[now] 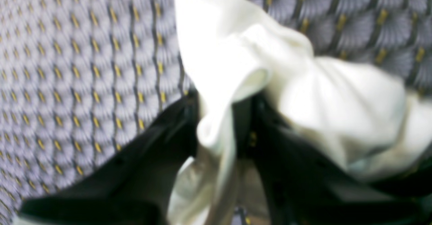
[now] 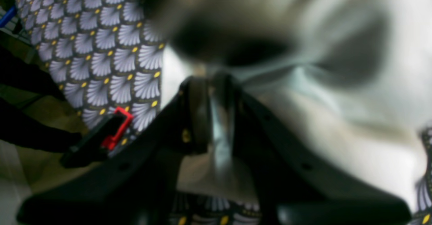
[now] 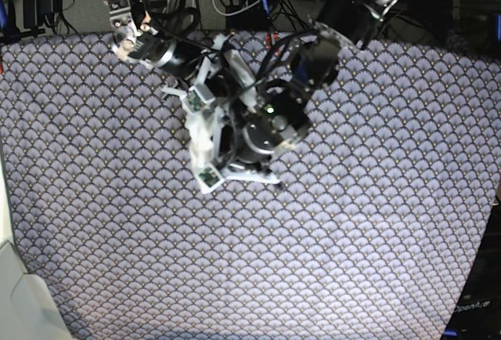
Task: Fold the T-shirt properly
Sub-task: 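Lift and rotate the folded bundle with both grippers, setting it down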
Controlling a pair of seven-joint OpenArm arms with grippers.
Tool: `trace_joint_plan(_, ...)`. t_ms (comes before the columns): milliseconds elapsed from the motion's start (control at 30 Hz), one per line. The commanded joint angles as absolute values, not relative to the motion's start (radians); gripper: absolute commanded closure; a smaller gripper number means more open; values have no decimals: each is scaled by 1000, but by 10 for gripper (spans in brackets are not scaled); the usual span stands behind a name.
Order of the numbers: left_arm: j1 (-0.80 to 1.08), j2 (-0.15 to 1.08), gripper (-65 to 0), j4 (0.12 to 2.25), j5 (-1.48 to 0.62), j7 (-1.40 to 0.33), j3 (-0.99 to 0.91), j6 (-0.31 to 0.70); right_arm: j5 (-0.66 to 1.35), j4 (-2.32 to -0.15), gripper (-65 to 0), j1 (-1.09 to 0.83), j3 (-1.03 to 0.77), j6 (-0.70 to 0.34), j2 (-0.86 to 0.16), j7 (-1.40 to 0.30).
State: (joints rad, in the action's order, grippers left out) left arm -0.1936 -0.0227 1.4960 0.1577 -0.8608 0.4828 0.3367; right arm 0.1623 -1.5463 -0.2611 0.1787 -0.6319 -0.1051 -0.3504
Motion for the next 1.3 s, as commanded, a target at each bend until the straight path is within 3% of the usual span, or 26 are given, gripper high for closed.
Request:
trace_joint_plan(0,-223,-39,-4,1501,151,-809,495,329,142,-1552,-88,-263,174,-627,-114,-375)
trace_joint_plan(533,-259,5,-4,1297,176,-585,601,328,142,-1554,-85,-268,127,-627,-160,-377)
trace_joint_plan(733,-254,5,-4,1297,331,-575,651,328,143,-1560,-89,-269,68,-627,-157,-377)
trace_joint_plan(1267,-265,4,-4,1296,343,-572,650,328,143,-1715,-90,-338,62,-627,-159,-374)
